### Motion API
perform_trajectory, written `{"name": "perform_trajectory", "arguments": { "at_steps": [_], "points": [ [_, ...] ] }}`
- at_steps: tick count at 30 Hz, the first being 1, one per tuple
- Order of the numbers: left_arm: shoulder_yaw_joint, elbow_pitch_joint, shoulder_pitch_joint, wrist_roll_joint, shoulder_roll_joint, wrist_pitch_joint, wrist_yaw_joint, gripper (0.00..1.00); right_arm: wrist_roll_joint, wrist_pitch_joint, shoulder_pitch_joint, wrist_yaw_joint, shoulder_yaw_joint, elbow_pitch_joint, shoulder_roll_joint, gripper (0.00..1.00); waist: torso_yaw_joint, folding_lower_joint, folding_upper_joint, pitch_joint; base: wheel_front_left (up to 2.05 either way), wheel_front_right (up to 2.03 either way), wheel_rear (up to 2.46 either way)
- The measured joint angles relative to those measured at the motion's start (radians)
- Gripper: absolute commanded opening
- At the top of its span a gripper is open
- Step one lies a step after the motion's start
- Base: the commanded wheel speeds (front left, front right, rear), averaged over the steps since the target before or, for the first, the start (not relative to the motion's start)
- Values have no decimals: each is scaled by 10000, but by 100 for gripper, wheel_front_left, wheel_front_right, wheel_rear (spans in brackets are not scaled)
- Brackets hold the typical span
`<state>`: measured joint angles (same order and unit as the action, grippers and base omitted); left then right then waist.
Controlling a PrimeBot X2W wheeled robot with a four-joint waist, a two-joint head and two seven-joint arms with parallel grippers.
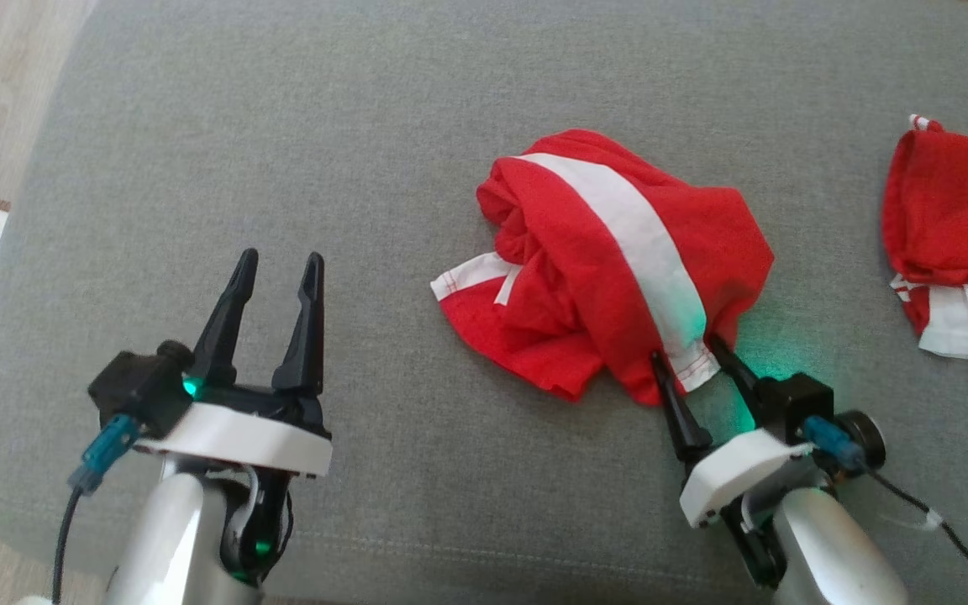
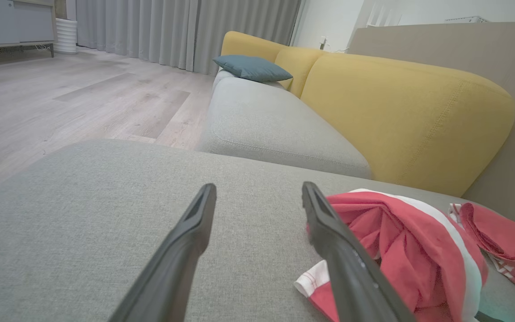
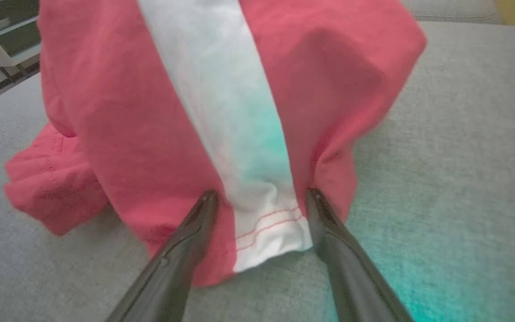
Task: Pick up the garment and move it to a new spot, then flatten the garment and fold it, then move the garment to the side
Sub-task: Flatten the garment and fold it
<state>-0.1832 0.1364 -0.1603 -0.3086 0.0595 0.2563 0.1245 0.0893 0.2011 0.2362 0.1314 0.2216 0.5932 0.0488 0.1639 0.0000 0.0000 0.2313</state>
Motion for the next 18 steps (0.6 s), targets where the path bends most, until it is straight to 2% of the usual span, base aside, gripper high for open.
{"name": "perform_trajectory", "arguments": {
  "at_steps": [3, 4, 5, 14, 18],
  "points": [
    [-15, 23, -142, -52, 0, 0, 0, 100, -111, -4, 290, 0, -15, 293, 4, 100, 83, 0, 0, 69, 0, 0, 0],
    [-19, 23, -165, -52, 0, 0, 0, 100, -157, -4, 383, 0, -42, 395, 4, 29, 106, 0, 0, 76, 0, 0, 0],
    [-27, 35, -166, -52, 0, 0, 0, 100, -211, -4, 453, 0, -69, 474, 4, 0, 124, 0, 0, 73, 0, 0, 0],
    [-12, 255, -146, -52, -10, 0, 0, 100, -589, 102, 778, 0, -1037, 669, 4, 0, 149, 0, 0, -351, 0, 0, 0],
    [-17, 301, -90, -52, -19, 0, 0, 100, -1277, -109, 1916, 0, -1338, 324, 8, 0, 147, 0, 0, -675, 0, 0, 0]
  ]
}}
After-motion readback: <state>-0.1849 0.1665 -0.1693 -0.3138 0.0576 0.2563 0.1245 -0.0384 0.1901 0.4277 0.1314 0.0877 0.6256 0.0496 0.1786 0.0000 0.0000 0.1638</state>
